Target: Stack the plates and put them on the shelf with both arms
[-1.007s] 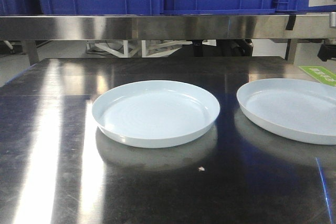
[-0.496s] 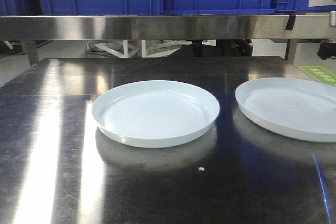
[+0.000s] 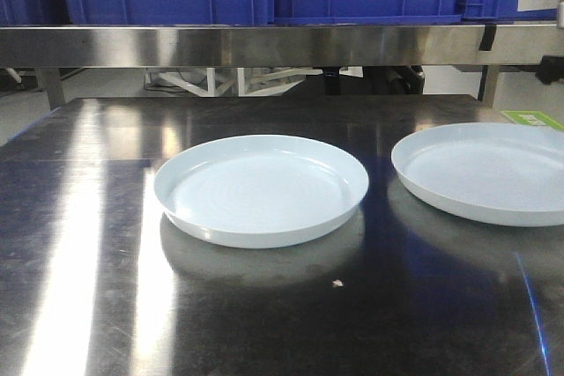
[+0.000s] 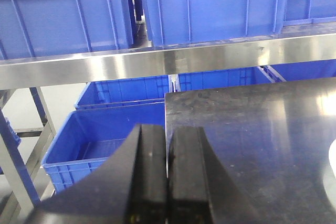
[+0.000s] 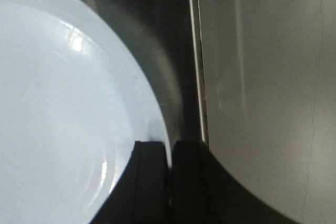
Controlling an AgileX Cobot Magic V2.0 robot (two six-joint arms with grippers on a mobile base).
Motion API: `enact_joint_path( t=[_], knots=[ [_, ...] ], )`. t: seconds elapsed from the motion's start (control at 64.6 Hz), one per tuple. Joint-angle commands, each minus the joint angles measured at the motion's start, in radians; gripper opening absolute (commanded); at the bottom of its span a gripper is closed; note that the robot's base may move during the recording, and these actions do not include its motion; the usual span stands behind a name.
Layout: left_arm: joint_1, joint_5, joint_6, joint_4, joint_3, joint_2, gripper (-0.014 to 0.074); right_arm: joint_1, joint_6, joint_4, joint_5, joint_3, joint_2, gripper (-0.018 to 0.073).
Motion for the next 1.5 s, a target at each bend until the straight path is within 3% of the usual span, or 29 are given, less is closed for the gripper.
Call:
enact_joint_path(
  t=[0.0,0.232,0.372,0.558,0.728,0.976,1.224,1.487],
  knots=[
    [0.003,-0.088,-0.005,0.001,-0.031,0.006,0.0080,-0.014,-0.017,0.025,-0.002,-0.031,-0.086,0.0047],
    [0.003,-0.088,-0.005,0.001,-0.031,0.006,0.0080,-0.036,-0.023,0.134,0.042,-0.031,-0.208,0.0047],
    [0.003,-0.088,-0.005,0.001,-0.031,0.006,0.0080,-0.009,-0.023,0.193,0.041,-0.031,-0.243,0.0047],
    [0.003,-0.088,-0.005,0.001,-0.031,0.006,0.0080,0.116,-0.022,0.250,0.013,-0.028,-0.243,0.0047],
    [0.003,-0.088,-0.005,0.001,-0.031,0.006,0.0080,0.247,-0.015,0.256,-0.073,-0.027,-0.217,0.0049],
    [0.003,-0.088,-0.005,0.001,-0.031,0.006,0.0080,0.380,0.026,0.256,-0.179,-0.027,-0.130,0.0049],
    [0.003,-0.088,-0.005,0.001,-0.031,0.006,0.0080,0.448,0.030,0.256,-0.257,-0.027,-0.053,0.0049],
    [0.003,-0.088,-0.005,0.001,-0.031,0.006,0.0080,0.459,0.031,0.256,-0.290,-0.027,-0.013,0.0049]
  ],
)
